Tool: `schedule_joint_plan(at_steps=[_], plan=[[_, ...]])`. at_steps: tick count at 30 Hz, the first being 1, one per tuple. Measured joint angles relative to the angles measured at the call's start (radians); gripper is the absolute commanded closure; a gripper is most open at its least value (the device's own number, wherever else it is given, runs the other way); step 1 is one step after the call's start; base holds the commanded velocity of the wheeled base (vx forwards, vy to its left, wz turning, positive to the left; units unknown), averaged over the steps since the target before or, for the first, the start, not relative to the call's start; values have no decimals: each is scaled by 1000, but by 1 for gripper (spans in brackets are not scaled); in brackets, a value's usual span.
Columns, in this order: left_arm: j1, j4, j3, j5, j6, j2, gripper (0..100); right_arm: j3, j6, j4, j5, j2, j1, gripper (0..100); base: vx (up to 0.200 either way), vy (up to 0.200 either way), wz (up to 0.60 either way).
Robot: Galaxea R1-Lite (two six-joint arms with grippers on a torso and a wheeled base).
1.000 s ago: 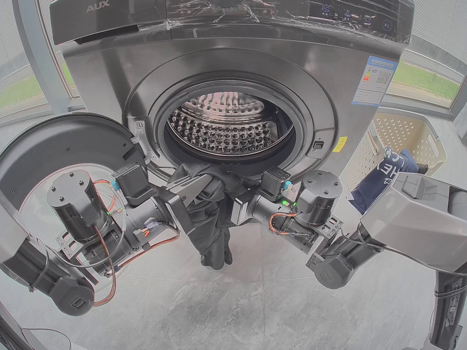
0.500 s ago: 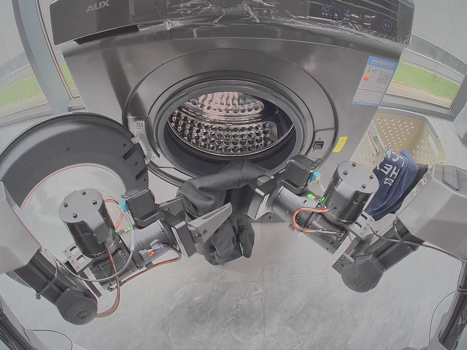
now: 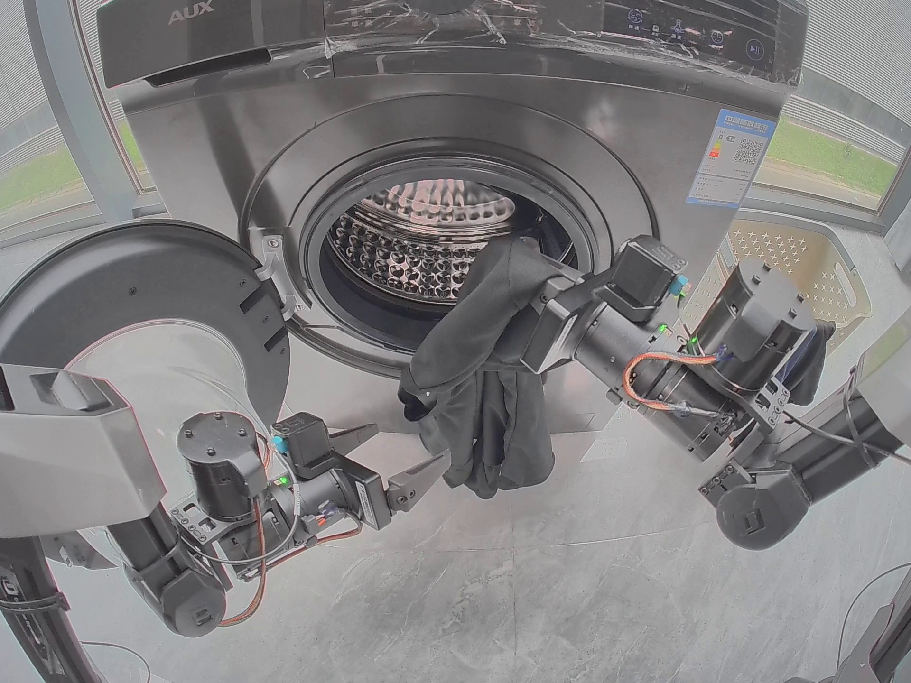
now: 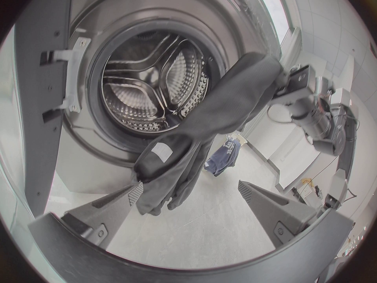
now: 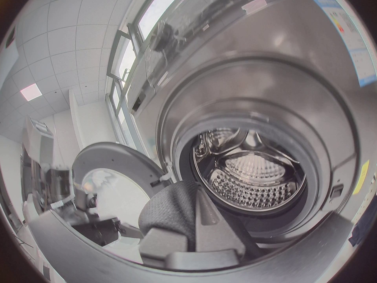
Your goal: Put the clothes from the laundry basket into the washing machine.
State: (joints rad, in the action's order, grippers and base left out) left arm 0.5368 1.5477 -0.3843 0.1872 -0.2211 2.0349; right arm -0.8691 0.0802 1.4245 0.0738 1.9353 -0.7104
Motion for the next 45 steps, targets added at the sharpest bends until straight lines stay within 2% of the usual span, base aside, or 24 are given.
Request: schedule_joint_plan(at_steps=[11, 22, 29, 39, 44, 45], plan=[[-60, 1, -40, 5, 59, 119, 0, -22, -1, -2, 0, -17, 7, 100, 0, 0, 0], [-99, 2, -148, 9, 73, 246, 0, -15, -1, -1, 0, -26, 9, 100, 0, 0, 0], [-119, 1, -254, 10, 96, 340, 0, -6, -1, -2, 0, -41, -1, 100, 0, 0, 0], [-130, 0, -459, 21, 99, 443, 0, 16, -1, -2, 1, -51, -4, 100, 0, 0, 0], [-126, 2, -513, 29, 102, 485, 0, 24, -2, 0, 1, -51, -4, 100, 0, 0, 0], [-125, 2, -517, 30, 101, 489, 100, 24, -2, 0, 1, -50, -4, 100, 0, 0, 0]])
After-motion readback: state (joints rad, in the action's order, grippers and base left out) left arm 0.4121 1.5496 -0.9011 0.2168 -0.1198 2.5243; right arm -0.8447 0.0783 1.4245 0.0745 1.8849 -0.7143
